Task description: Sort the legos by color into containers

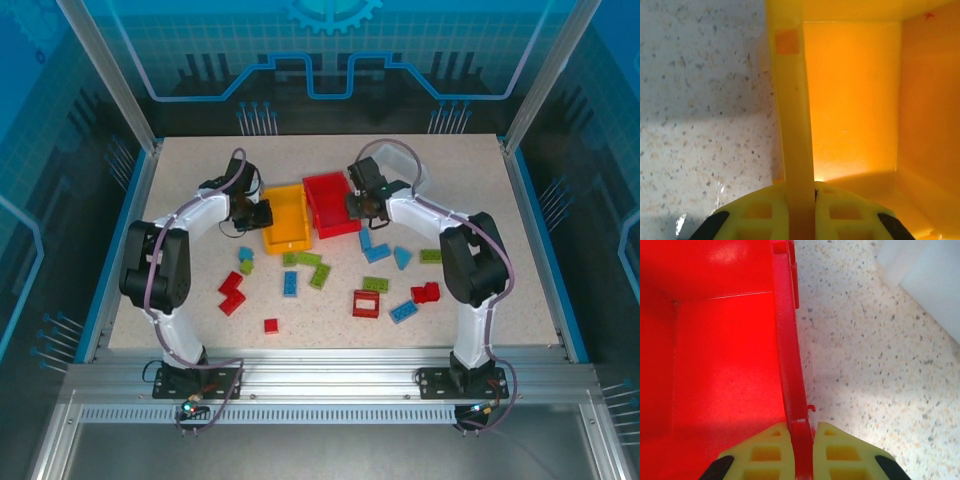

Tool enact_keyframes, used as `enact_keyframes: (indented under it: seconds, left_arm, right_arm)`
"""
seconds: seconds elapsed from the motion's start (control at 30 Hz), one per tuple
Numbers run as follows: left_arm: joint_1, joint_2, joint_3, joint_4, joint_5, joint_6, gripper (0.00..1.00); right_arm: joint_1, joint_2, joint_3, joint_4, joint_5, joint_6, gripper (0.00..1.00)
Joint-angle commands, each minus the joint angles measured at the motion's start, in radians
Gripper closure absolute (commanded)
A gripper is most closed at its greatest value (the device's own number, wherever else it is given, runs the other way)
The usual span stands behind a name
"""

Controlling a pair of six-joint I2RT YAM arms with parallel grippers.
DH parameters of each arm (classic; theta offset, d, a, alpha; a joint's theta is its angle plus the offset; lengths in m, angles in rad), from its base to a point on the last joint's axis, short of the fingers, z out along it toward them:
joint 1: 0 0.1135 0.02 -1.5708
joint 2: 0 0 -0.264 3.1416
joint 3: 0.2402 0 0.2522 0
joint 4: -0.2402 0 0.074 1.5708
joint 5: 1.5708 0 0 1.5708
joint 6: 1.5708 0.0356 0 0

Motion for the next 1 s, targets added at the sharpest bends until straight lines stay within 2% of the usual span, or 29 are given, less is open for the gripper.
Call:
enact_keyframes:
  seconds: [0.0,0.33,0.4,0.47,0.57,0.67,0.83,0.97]
  left_arm:
    - [0.004,0.016,0.008,-0.038,-0.079,-0.024,1.0]
    - [0.029,0.21,0.298,-0.161,-0.142,0.053,1.0]
    - [0.029,0.221,0.317,-0.161,-0.133,0.066,1.0]
    - [0.029,0.229,0.336,-0.179,-0.141,0.074,1.0]
    - [0.028,0.214,0.339,-0.193,-0.149,0.078,0.81]
    - [0.03,0.171,0.32,-0.189,-0.161,0.061,0.68]
    - [0.02,0.06,0.282,-0.167,-0.148,0.014,0.51]
    - [-0.007,-0.045,0.233,-0.127,-0.111,-0.047,0.48]
  right_arm:
    - [0.009,-0.012,-0.002,0.03,0.035,0.056,0.95]
    - [0.012,0.094,0.122,-0.041,0.077,0.108,0.94]
    - [0.015,0.103,0.131,-0.042,0.066,0.11,0.89]
    - [0.021,0.105,0.138,-0.053,0.064,0.111,0.77]
    - [0.021,0.075,0.135,-0.065,0.063,0.11,0.62]
    - [0.011,0.013,0.122,-0.076,0.067,0.092,0.52]
    - [-0.057,-0.107,0.101,-0.097,0.052,0.027,0.44]
    - [-0.192,-0.137,0.087,-0.086,-0.033,-0.036,0.39]
